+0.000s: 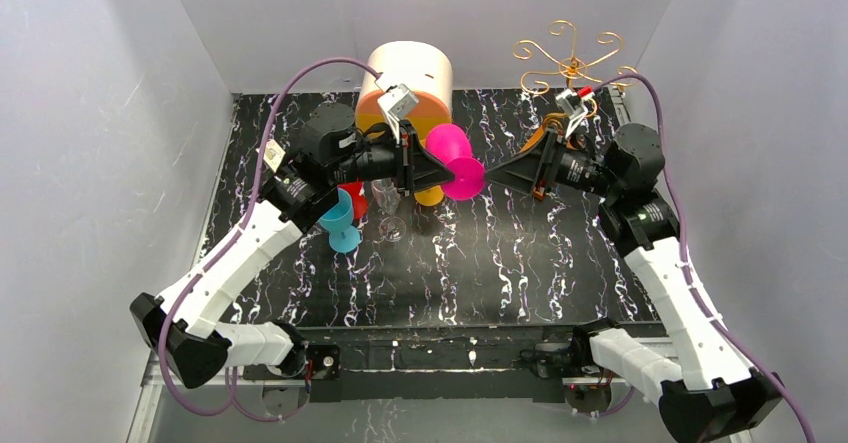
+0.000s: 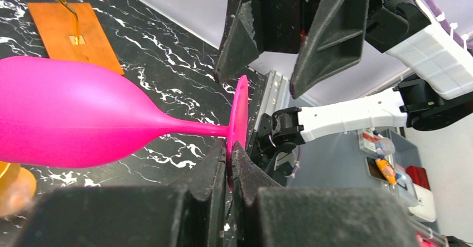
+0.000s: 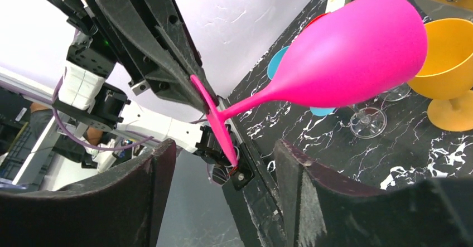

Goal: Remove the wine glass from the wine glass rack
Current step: Place the wine glass at the center of the board.

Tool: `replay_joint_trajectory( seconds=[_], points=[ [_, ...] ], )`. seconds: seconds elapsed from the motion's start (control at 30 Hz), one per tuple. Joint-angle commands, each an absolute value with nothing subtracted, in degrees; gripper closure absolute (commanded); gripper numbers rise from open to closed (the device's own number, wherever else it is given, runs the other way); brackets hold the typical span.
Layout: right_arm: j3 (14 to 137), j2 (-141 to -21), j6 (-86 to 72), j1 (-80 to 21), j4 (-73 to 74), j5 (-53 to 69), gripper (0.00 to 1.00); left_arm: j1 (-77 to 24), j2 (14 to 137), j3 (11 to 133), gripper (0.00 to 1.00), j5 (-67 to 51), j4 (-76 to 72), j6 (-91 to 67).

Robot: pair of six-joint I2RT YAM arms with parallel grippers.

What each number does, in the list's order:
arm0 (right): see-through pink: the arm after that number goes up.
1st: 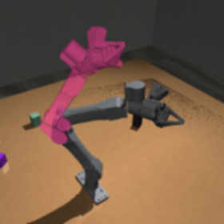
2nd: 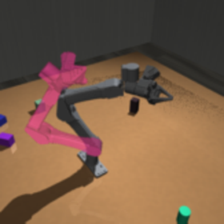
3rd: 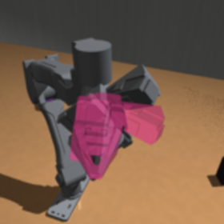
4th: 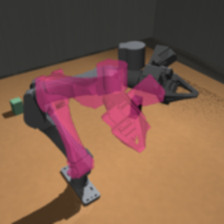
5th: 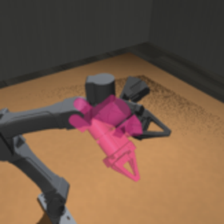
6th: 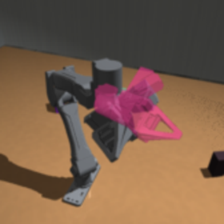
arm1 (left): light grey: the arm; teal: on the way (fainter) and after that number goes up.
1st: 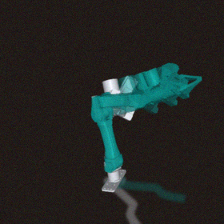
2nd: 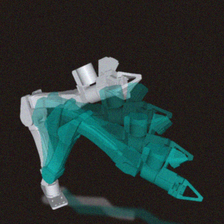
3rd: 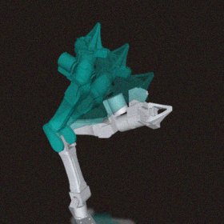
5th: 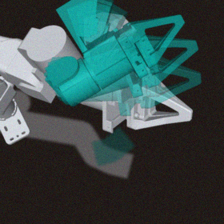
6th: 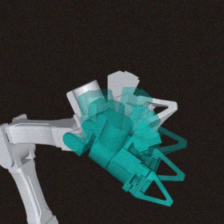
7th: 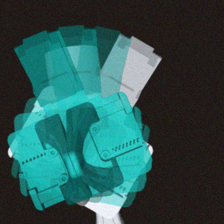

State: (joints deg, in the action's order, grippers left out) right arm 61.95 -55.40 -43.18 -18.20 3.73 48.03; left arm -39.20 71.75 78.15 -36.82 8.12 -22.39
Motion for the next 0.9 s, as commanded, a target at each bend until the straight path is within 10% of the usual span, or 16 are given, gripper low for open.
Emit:
replay_joint_trajectory(
  seconds=[0.0, 0.23, 0.87],
  points=[
    [59.73, -53.48, -46.75, -18.42, 0.91, 49.37, 0.25, -39.79, 69.83, 79.57, 1.00, -35.77, 8.80, -18.07],
    [56.13, -55.26, -48.87, -18.88, -7.80, 54.34, 0.27, -40.30, 70.56, 80.90, 1.00, -38.57, 8.69, -18.57],
    [51.65, -57.03, -47.49, -25.11, -24.46, 57.62, 0.86, -41.07, 70.15, 78.61, 1.00, -38.74, 2.20, -23.56]
  ],
)
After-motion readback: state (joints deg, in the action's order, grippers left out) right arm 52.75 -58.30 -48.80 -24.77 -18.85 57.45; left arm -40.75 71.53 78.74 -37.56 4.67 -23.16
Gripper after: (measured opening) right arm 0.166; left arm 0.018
